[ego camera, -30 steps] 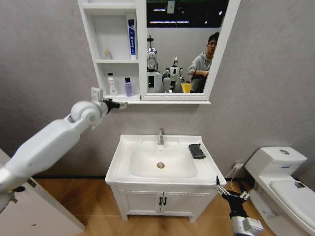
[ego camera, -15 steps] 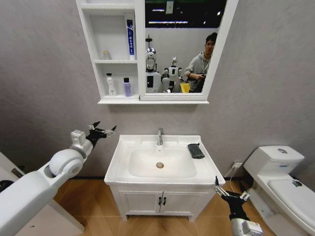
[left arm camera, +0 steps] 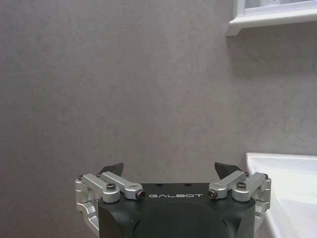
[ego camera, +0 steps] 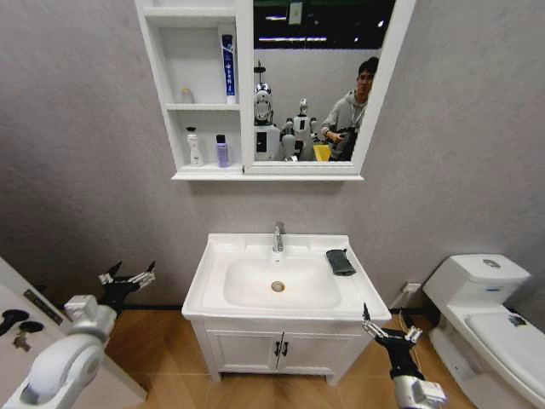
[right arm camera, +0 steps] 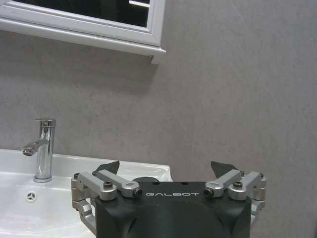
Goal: Move facial cleanser and shampoo from washbasin to cabinet, then wipe washbasin with towel.
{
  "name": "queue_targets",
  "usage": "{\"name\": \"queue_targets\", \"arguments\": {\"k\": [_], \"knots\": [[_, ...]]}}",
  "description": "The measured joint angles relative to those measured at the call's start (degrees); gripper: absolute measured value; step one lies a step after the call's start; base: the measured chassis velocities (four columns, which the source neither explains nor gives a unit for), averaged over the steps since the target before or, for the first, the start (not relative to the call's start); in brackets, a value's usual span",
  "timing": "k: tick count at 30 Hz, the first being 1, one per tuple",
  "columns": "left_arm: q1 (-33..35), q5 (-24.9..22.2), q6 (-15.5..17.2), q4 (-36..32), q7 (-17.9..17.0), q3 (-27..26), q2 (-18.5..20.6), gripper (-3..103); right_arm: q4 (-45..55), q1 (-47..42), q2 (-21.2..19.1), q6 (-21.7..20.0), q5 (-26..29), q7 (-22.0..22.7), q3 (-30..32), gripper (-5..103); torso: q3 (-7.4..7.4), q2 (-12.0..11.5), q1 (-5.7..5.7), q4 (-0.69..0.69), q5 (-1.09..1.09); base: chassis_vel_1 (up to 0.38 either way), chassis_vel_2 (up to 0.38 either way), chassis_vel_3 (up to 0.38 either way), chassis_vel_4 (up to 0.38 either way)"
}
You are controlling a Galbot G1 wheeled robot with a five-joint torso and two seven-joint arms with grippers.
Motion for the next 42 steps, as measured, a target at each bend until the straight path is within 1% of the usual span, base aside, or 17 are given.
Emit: {"name": "queue_targets", "arguments": {"k": [2, 3, 5, 6, 9, 10, 11, 14, 23, 29, 32, 33, 34, 35, 36, 38, 42], "knots": [[0.48, 0.26, -0.07, -0.13, 0.13, -0.32, -0.55, 100, 0.00, 0.01, -0.22, 0.06, 0.01, -0.16, 0.02, 100, 0.00, 0.00, 0.00, 0.00, 0.00, 0.000, 0.000, 0.000, 0.000], [1.92, 0.80, -0.30, -0.87, 0.90, -1.10, -2.04, 100, -0.03, 0.08, -0.80, 0.31, -0.11, -0.71, 0.15, 100, 0.00, 0.00, 0.01, 0.00, 0.00, 0.000, 0.000, 0.000, 0.000], [4.48, 1.10, -0.67, -3.40, 4.08, -2.54, -4.08, 100, -0.04, 0.10, -1.45, 0.63, -0.36, -1.26, 0.24, 100, 0.00, -0.01, 0.01, 0.00, 0.01, 0.000, 0.000, 0.000, 0.000], [4.48, 1.10, -0.67, -3.40, 4.08, -2.54, -4.08, 100, -0.04, 0.10, -1.45, 0.63, -0.36, -1.26, 0.24, 100, 0.00, -0.01, 0.01, 0.00, 0.01, 0.000, 0.000, 0.000, 0.000], [5.12, 0.74, -0.67, -4.52, 7.86, -4.06, -4.60, 100, 0.30, -0.63, -1.68, 0.89, -0.37, -1.60, -0.13, 100, 0.00, -0.01, 0.01, 0.00, 0.02, 0.000, 0.000, 0.000, 0.000], [5.12, 0.74, -0.67, -4.52, 7.86, -4.06, -4.60, 100, 0.30, -0.63, -1.68, 0.89, -0.37, -1.60, -0.13, 100, 0.00, -0.01, 0.01, 0.00, 0.02, 0.000, 0.000, 0.000, 0.000], [4.85, 0.41, -0.66, -4.11, 10.04, -4.75, -4.60, 100, 0.63, -1.49, -1.78, 1.00, -0.27, -1.92, -0.33, 100, 0.01, -0.01, 0.01, -0.02, 0.01, 0.000, 0.000, 0.000, 0.000], [3.75, -0.35, -0.44, -3.04, 11.41, -5.29, -4.10, 100, 0.78, -2.31, -1.52, 1.52, -0.28, -2.41, -0.33, 100, 0.00, 0.00, 0.01, -0.01, 0.00, 0.000, 0.000, 0.000, 0.000], [3.14, -1.90, 0.40, -2.93, 11.20, -5.21, -3.01, 100, 0.79, -2.83, -1.08, 1.82, -0.24, -1.27, 0.32, 100, 0.01, 0.00, 0.01, -0.01, 0.00, 0.000, 0.000, 0.000, 0.000], [3.05, -1.93, 0.43, -2.90, 11.04, -5.06, -2.92, 100, 1.78, -2.36, -1.58, 0.02, 1.67, -0.34, 0.11, 100, 0.01, -0.01, 0.01, -0.01, 0.00, 0.000, 0.000, 0.000, 0.000], [3.01, -1.95, 0.45, -2.88, 10.98, -5.01, -2.88, 100, 2.68, -0.76, -2.88, -3.36, 3.74, 1.97, -0.42, 100, 0.01, -0.01, 0.01, -0.01, 0.00, 0.000, 0.000, 0.000, 0.000], [3.01, -1.95, 0.45, -2.88, 10.98, -5.01, -2.88, 100, 2.68, -0.76, -2.88, -3.36, 3.74, 1.97, -0.42, 100, 0.01, -0.01, 0.01, -0.01, 0.00, 0.000, 0.000, 0.000, 0.000], [3.00, -1.95, 0.45, -2.88, 10.94, -4.99, -2.87, 100, 3.28, 0.46, -4.03, -5.99, 6.28, 3.55, -0.41, 100, 0.01, 0.00, 0.01, 0.00, 0.00, 0.000, 0.000, 0.000, 0.000], [2.99, -1.96, 0.46, -2.87, 10.93, -4.97, -2.86, 100, 3.60, 1.16, -4.81, -7.47, 8.20, 4.37, -0.25, 100, 0.01, -0.01, 0.01, 0.00, 0.00, 0.000, 0.000, 0.000, 0.000], [2.99, -1.96, 0.46, -2.87, 10.93, -4.97, -2.86, 100, 3.60, 1.16, -4.81, -7.47, 8.20, 4.37, -0.25, 100, 0.01, -0.01, 0.01, 0.00, 0.00, 0.000, 0.000, 0.000, 0.000], [2.97, -1.97, 0.47, -2.87, 10.90, -4.94, -2.85, 100, 3.97, 2.71, -7.33, -10.69, 12.44, 5.80, 0.65, 100, 0.01, -0.01, 0.01, 0.00, 0.00, 0.000, 0.000, 0.000, 0.000], [2.96, -1.98, 0.49, -2.87, 10.88, -4.92, -2.84, 100, 4.12, 3.47, -9.43, -12.41, 13.15, 6.21, 1.06, 100, 0.01, -0.01, 0.01, 0.00, 0.00, 0.000, 0.000, 0.000, 0.000]]}}
